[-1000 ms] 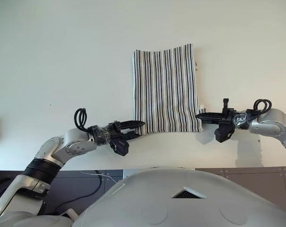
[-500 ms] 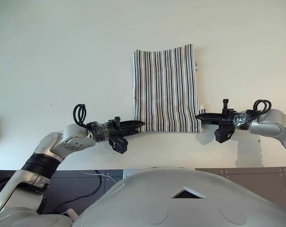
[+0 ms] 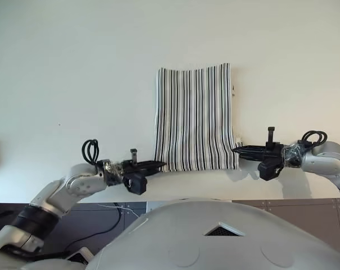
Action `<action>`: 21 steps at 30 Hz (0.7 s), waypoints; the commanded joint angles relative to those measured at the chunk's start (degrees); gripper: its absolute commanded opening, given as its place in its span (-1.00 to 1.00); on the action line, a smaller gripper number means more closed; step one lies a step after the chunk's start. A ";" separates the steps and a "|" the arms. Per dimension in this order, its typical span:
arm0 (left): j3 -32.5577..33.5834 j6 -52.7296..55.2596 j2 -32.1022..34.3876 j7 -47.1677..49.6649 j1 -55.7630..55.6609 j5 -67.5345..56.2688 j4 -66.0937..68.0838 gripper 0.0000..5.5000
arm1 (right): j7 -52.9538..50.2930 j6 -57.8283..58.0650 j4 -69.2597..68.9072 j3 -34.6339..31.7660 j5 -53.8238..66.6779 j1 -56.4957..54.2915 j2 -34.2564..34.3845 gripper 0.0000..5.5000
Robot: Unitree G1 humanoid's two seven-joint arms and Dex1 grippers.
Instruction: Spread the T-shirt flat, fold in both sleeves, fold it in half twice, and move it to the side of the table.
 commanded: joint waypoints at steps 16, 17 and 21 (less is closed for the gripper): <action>10.65 37.56 -20.09 -8.47 -33.03 -23.02 9.27 -0.96 | 0.31 46.34 1.43 -5.39 15.85 -20.72 20.06 -0.96; 10.68 36.77 -21.29 -8.84 -34.52 -21.90 11.71 -0.96 | 0.09 46.41 3.49 -5.51 14.88 -22.24 21.69 -0.96; 10.95 33.15 -26.01 -9.55 -39.14 -17.79 20.43 -0.96 | -1.07 44.98 11.04 -6.06 9.94 -26.84 26.59 -0.96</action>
